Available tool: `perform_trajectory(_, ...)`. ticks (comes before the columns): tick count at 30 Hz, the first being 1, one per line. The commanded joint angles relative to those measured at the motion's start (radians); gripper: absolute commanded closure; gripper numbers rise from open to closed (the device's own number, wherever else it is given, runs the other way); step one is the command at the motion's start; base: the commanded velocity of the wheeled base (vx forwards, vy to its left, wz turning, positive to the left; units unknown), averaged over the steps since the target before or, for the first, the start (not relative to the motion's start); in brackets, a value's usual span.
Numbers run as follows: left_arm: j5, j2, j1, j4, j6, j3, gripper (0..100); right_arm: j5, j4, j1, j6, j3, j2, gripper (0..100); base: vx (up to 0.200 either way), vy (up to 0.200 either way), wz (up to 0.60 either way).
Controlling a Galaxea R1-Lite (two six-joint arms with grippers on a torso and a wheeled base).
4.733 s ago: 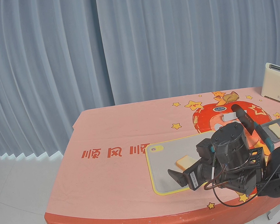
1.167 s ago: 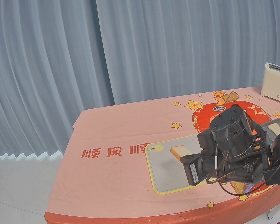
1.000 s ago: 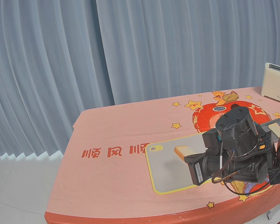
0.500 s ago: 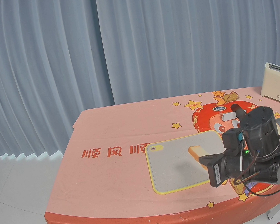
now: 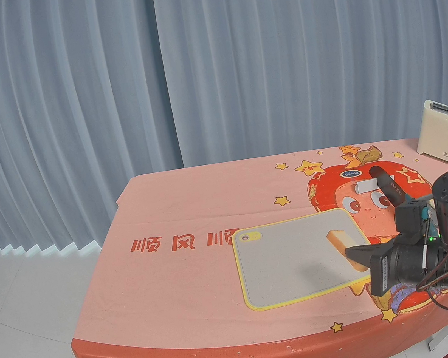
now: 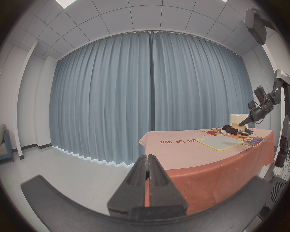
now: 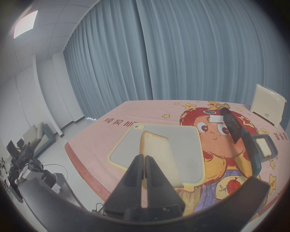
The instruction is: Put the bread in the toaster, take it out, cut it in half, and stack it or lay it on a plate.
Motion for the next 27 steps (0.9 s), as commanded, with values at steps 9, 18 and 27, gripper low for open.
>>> perform_trajectory(9, 0.001, -0.016, 0.000, 0.000, 0.000, 0.018, 100, -0.046, -0.013, 0.022, -0.005, 0.050, -0.044, 100, 0.000, 0.000, 0.00)
perform_trajectory(18, 0.001, -0.016, 0.000, 0.000, 0.002, 0.018, 100, -0.060, -0.012, 0.027, -0.005, 0.054, -0.045, 100, 0.000, 0.000, 0.00)
perform_trajectory(27, 0.002, -0.016, 0.000, 0.000, 0.002, 0.018, 100, -0.071, -0.035, 0.028, -0.008, 0.057, -0.047, 100, 0.000, -0.111, 0.00)
